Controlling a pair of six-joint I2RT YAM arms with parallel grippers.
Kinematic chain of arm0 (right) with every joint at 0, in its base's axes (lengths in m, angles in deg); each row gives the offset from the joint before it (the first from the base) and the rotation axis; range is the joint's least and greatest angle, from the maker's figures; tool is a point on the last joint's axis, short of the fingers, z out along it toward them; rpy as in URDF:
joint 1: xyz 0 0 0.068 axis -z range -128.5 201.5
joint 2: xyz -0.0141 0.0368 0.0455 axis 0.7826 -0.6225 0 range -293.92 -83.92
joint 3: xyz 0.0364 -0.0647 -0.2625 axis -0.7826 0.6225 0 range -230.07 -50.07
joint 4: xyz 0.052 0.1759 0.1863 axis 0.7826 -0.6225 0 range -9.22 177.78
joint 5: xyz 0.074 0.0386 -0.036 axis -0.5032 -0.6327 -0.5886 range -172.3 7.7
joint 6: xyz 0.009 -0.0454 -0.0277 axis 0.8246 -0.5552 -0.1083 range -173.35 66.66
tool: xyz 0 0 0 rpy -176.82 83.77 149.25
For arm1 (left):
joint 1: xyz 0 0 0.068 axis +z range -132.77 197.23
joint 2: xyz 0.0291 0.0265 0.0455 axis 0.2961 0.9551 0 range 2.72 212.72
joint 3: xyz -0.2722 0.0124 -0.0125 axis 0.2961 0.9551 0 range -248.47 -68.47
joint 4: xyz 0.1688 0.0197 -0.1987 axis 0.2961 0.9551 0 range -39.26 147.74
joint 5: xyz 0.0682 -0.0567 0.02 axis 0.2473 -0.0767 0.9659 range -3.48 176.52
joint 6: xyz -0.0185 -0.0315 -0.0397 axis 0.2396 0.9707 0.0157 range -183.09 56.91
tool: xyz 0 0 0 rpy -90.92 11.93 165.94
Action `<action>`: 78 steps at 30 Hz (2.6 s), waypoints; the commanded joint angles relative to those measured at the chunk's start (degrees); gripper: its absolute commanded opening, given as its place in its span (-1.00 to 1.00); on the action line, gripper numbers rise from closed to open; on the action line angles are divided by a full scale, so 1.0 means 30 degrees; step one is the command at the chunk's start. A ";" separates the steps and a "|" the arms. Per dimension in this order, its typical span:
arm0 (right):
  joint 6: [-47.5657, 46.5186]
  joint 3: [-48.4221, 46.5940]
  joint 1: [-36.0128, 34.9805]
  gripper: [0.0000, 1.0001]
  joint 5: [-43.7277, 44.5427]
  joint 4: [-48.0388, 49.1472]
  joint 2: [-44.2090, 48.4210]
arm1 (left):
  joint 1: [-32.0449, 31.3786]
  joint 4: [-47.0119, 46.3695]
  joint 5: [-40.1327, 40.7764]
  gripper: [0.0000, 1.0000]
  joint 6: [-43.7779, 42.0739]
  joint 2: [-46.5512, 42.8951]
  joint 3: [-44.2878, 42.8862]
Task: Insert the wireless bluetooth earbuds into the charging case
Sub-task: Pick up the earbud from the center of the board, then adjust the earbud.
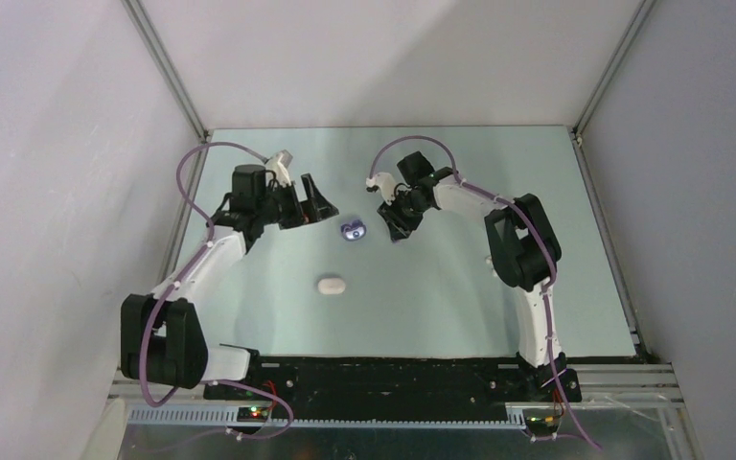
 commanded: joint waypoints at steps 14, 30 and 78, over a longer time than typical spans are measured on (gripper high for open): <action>-0.0046 -0.1560 -0.0475 -0.23 0.1323 -0.1568 -0.0823 | 0.0087 -0.1426 -0.1314 0.76 0.1189 -0.0632 -0.0195; 0.0008 -0.1789 0.0678 -0.80 -0.2821 -0.2940 0.0556 | 0.0076 -0.1431 -0.2311 0.65 -0.4760 -0.1707 -0.0648; 1.0355 -0.1218 0.2799 -0.80 -1.9775 -0.2021 0.5394 | -0.7777 0.1075 -0.7676 -0.29 -4.0947 -0.1756 -0.3253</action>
